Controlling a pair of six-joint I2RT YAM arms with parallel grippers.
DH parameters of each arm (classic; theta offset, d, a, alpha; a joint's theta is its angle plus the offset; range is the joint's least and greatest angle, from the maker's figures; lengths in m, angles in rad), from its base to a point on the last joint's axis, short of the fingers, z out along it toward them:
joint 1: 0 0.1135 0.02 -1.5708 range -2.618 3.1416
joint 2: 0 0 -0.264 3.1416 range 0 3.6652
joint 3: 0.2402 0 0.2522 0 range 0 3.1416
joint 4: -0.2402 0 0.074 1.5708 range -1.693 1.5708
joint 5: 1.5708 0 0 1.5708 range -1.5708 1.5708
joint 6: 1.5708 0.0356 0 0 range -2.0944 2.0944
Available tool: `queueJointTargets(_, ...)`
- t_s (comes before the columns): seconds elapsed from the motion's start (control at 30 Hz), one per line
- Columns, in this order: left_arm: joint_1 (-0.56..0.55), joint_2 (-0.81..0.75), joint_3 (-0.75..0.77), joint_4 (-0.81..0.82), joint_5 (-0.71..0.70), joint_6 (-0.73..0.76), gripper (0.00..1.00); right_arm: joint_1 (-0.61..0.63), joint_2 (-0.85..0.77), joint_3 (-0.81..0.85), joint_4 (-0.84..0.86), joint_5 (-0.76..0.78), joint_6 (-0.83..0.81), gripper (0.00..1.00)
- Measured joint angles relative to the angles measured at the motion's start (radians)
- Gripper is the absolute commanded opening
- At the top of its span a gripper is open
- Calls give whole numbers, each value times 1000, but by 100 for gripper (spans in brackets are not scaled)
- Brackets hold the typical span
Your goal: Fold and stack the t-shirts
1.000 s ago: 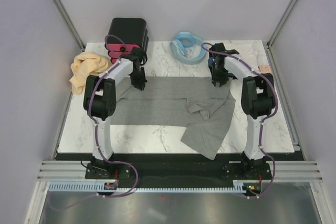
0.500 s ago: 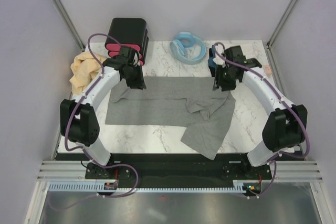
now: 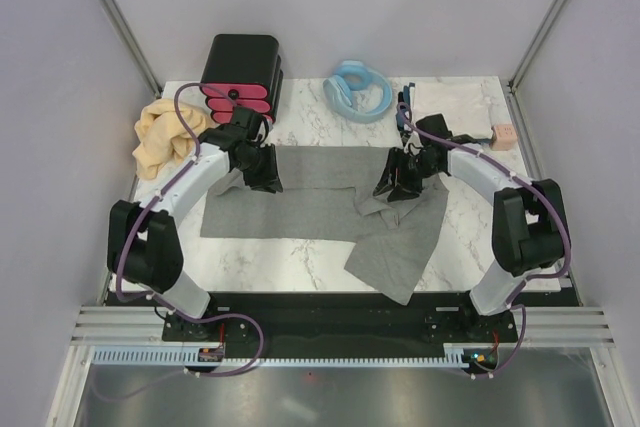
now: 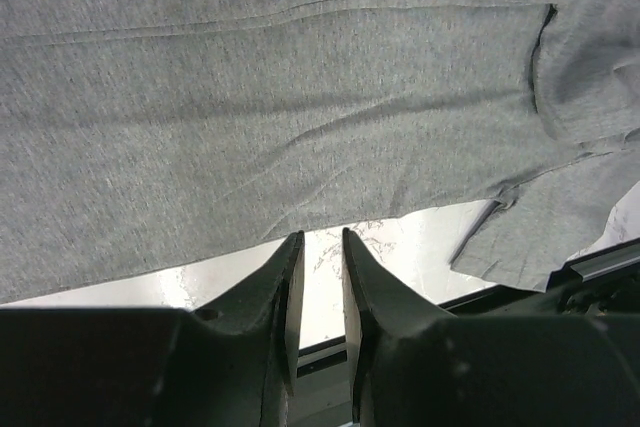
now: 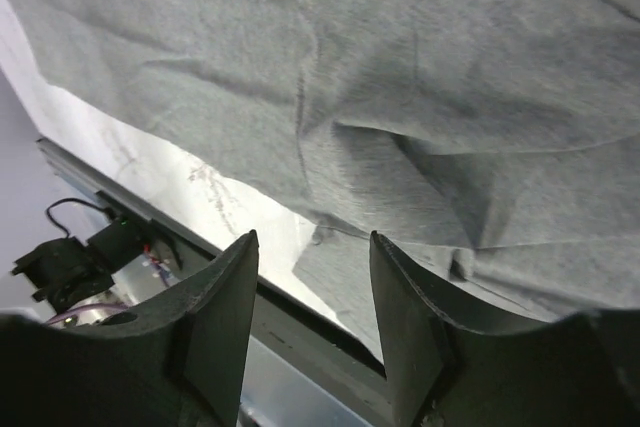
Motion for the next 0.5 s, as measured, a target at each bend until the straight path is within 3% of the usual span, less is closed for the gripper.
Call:
queueJointTargets(0.13,0,-10,2,-1,0,0,28,30,15,-6,28,-48,68,57)
queueJointTargets(0.5,0,-10,-5,0,0,0,28,145,-17,-85,15,4,161,58)
